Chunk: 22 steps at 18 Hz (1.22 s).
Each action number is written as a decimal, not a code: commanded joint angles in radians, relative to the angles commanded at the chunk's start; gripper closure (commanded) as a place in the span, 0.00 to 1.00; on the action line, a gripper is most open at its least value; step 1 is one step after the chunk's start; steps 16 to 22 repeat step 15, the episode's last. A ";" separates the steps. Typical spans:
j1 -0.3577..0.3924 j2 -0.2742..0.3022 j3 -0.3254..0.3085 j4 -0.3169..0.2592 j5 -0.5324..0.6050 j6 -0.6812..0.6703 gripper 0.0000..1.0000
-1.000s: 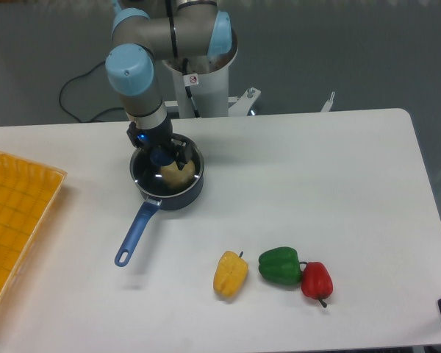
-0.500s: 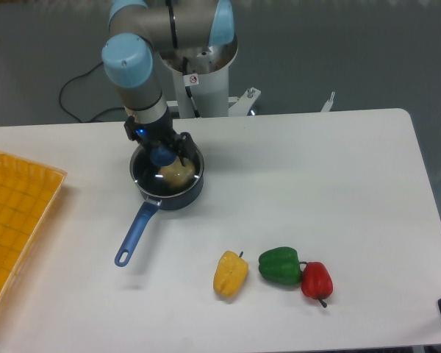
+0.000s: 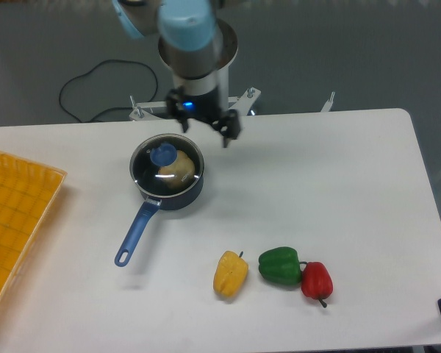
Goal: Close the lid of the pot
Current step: 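Open the gripper and lift it away from the lid knob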
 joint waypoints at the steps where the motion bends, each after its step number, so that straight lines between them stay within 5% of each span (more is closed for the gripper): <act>1: 0.051 -0.035 0.012 0.003 0.002 0.025 0.00; 5: 0.206 -0.195 0.132 0.008 0.006 0.376 0.00; 9: 0.273 -0.324 0.219 0.067 0.003 0.731 0.00; 13: 0.283 -0.390 0.226 0.176 0.002 0.796 0.00; 22: 0.281 -0.416 0.232 0.187 0.003 0.795 0.00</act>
